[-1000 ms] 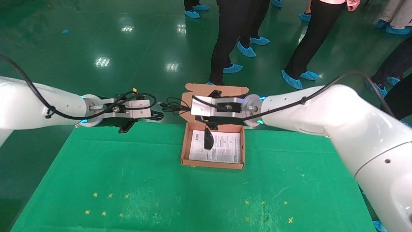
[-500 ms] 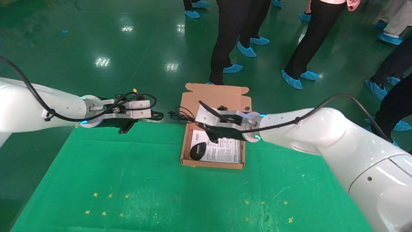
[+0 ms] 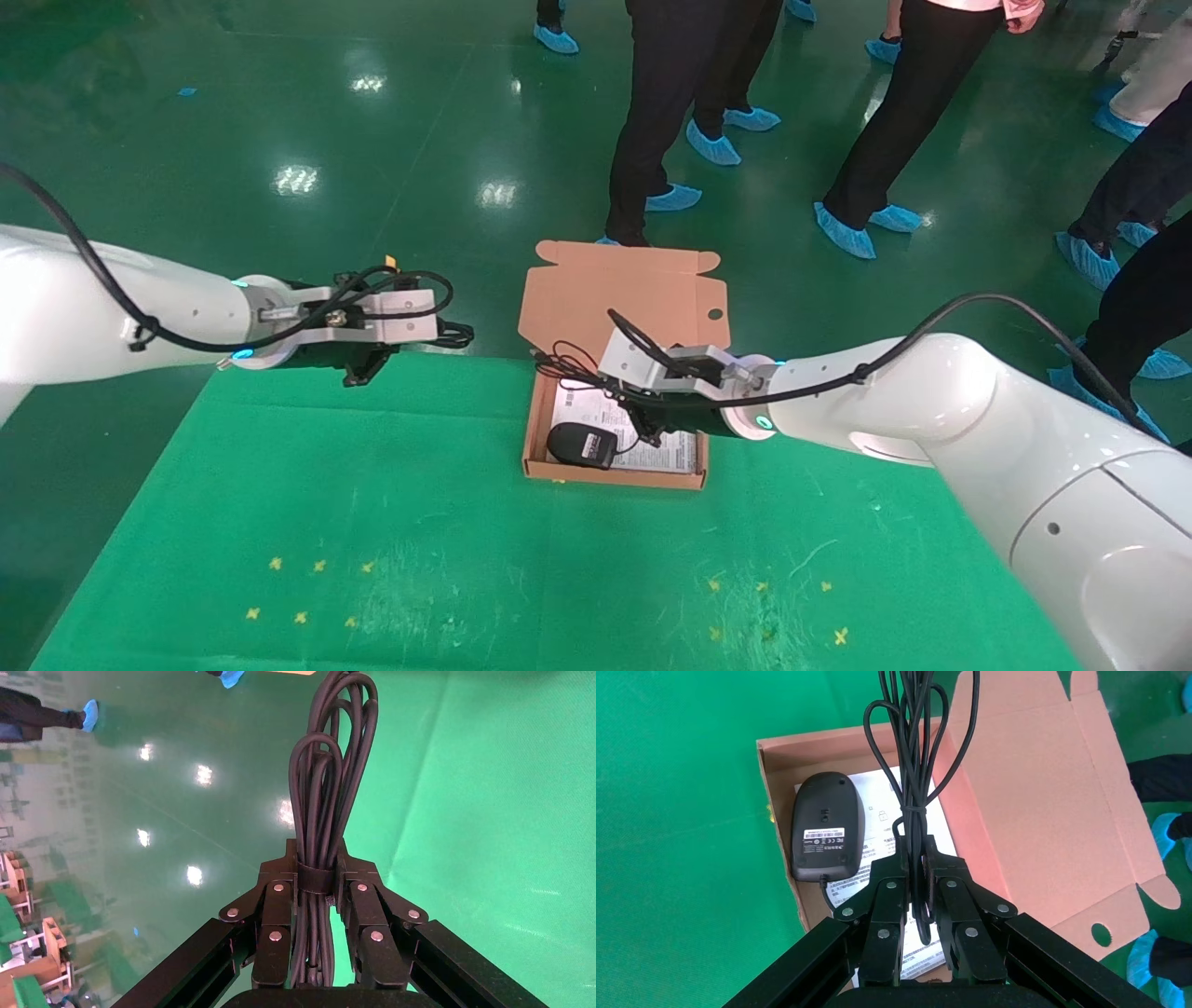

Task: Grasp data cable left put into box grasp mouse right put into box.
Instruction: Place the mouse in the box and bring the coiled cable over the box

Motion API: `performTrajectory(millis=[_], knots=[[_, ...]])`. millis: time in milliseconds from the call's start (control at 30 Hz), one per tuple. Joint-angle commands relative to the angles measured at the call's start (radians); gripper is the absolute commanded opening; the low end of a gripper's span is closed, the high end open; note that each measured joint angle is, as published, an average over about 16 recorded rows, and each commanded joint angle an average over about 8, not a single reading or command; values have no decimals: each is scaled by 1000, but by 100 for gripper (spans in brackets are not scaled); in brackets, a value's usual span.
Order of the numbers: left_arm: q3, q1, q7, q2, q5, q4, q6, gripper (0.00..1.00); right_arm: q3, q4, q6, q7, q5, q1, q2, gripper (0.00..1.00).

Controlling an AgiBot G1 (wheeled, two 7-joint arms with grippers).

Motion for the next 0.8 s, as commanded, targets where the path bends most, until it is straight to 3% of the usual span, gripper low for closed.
performTrajectory(millis=[33,533,800], knots=[[0,0,0,-1,1,0,0,0,-11,-3,-1,8,2,2,0,100],[1,25,30,41,-37,15,-32,0,-26,61,8,37,4,2,54,100],[-3,55,99,87,-94,36,-93,0,-17,135,18,42,3,19,143,100]])
